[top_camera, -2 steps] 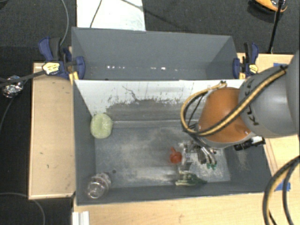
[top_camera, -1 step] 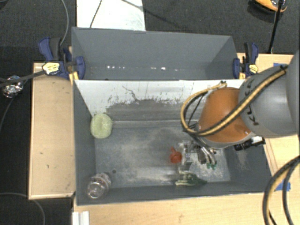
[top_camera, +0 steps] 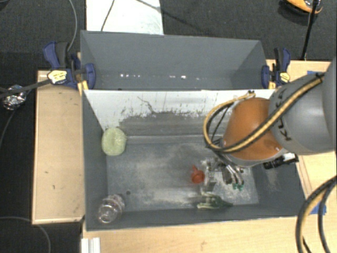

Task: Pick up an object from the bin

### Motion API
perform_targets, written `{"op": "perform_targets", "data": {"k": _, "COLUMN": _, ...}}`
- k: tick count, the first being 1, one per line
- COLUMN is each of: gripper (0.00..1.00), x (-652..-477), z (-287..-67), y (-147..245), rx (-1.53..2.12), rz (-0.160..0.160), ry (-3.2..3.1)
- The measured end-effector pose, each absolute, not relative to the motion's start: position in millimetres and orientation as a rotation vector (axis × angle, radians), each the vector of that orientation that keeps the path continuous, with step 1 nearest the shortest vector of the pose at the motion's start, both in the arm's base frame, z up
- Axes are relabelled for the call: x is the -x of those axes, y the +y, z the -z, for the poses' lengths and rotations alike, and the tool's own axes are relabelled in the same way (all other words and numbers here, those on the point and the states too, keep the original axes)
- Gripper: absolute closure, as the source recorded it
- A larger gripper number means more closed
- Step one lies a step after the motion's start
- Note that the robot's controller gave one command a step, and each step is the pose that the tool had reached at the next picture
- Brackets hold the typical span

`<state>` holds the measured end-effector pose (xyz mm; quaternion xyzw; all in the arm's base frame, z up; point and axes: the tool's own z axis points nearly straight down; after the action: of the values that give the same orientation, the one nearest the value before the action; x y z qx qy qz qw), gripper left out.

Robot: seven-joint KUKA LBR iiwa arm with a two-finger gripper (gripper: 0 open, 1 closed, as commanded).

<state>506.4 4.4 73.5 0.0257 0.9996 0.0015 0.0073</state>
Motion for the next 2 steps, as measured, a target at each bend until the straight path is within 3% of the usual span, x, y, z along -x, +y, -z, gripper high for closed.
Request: {"op": "perform_targets", "data": {"k": 2, "gripper": 1.0, "x": -505.5, "z": -96.2, "y": 4.5, "rx": -0.081, "rz": -0.004, "ry": 3.13}}
